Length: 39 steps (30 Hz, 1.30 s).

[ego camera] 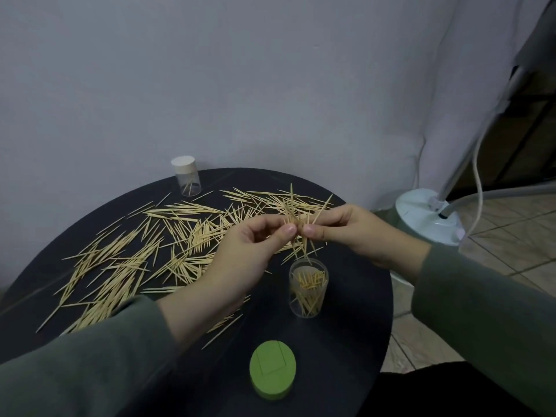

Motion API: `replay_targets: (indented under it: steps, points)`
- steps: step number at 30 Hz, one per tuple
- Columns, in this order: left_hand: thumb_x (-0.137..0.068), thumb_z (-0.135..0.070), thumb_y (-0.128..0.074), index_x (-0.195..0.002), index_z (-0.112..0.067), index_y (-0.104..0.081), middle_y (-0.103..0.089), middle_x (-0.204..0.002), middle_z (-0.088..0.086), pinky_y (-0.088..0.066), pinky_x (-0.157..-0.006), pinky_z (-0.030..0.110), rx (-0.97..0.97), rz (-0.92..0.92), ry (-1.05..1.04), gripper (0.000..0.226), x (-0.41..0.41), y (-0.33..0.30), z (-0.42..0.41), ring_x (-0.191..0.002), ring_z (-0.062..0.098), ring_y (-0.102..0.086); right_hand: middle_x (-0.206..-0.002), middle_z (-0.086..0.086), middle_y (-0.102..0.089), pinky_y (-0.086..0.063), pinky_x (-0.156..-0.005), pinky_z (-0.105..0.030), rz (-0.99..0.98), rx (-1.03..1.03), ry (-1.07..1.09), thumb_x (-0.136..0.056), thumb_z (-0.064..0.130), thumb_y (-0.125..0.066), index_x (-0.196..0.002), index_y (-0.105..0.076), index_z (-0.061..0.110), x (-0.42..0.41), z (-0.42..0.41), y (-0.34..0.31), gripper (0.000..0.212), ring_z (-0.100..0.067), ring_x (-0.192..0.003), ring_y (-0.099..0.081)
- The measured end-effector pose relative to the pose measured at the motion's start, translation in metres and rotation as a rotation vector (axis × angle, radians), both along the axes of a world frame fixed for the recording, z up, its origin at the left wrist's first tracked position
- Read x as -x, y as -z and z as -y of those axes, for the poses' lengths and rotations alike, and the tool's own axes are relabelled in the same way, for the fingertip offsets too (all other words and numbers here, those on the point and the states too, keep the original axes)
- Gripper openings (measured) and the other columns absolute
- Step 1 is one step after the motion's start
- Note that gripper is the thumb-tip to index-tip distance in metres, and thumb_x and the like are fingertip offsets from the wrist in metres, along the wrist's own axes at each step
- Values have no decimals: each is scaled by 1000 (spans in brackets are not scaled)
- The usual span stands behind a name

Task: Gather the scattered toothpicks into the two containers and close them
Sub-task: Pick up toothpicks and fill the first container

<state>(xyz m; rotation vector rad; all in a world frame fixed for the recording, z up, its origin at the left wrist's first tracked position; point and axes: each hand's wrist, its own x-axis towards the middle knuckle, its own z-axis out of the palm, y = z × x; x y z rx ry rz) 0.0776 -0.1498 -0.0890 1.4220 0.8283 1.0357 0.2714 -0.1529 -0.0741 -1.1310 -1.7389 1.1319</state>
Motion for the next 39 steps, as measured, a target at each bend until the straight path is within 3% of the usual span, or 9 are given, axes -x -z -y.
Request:
replay_targets:
  steps: [4, 7, 9, 12, 16, 24, 27, 30, 39]
  points:
    - [-83, -12, -68, -91, -13, -72, -71, -75, -8, -46, -57, 9, -11, -54, 35, 9, 1, 4, 0, -65, -5, -61, -90, 7, -75, -51, -86, -22, 130, 21, -20, -76, 32, -68, -91, -76, 20, -4, 8, -5, 21, -5, -92, -67]
    - [-72, -26, -73, -86, -16, -75, -73, -87, 5, -55, -73, 24, -56, -130, 61, 17, 4, 9, -3, -82, 13, -67, -90, 7, -74, -51, -94, -38, 233, 28, -2, -70, 46, -70, -89, -77, 28, -5, 12, -6, 27, -10, -95, -67]
    - [-69, -23, -74, -84, -14, -75, -74, -86, 7, -55, -75, 24, -64, -132, 76, 18, 7, 12, -3, -83, 15, -67, -90, 5, -73, -51, -95, -44, 285, 21, 1, -66, 53, -68, -85, -77, 34, -3, 15, -7, 28, -13, -95, -66]
    - [-68, -25, -75, -84, -12, -75, -73, -86, 0, -53, -76, 20, -92, -182, 84, 21, 9, 14, -3, -84, 10, -66, -95, 0, -70, -51, -93, -40, 322, 5, 6, -67, 50, -67, -81, -76, 30, -2, 17, -6, 26, -13, -96, -63]
    - [-66, -25, -77, -82, -10, -76, -72, -84, -4, -50, -74, 17, -89, -227, 89, 22, 9, 13, -4, -84, 6, -66, -92, 10, -66, -53, -87, -28, 353, 26, 20, -73, 40, -71, -80, -75, 32, -2, 19, -4, 12, -4, -92, -61]
    - [-64, -20, -76, -76, -19, -75, -75, -83, 3, -56, -69, 20, -50, -171, 112, 12, 15, -7, -6, -79, 12, -70, -93, 10, -75, -52, -86, -21, 224, 34, 51, -67, 48, -67, -95, -76, 28, 4, 20, -7, 35, -1, -94, -66]
    - [-63, -21, -77, -78, -16, -75, -75, -83, 3, -56, -71, 21, -53, -227, 137, 16, 17, -6, -6, -80, 12, -70, -92, 3, -75, -54, -85, -29, 278, 33, 29, -68, 48, -67, -91, -76, 30, 4, 21, -7, 31, -9, -93, -67]
    - [-64, -25, -78, -81, -17, -76, -75, -81, -3, -52, -69, 16, -92, -338, 162, 19, 18, -3, -5, -78, 5, -69, -90, 1, -71, -54, -85, -39, 394, -7, 2, -72, 46, -70, -76, -71, 44, 5, 22, -9, 4, -12, -89, -64]
    - [-62, -40, -78, -89, -37, -72, -73, -83, -16, -51, -82, 18, -277, -477, 142, 28, 17, -7, -4, -84, -3, -67, -91, 8, -67, -53, -79, -30, 543, -59, 2, -82, 36, -72, -93, -76, 37, 1, 21, -12, 12, -5, -89, -60]
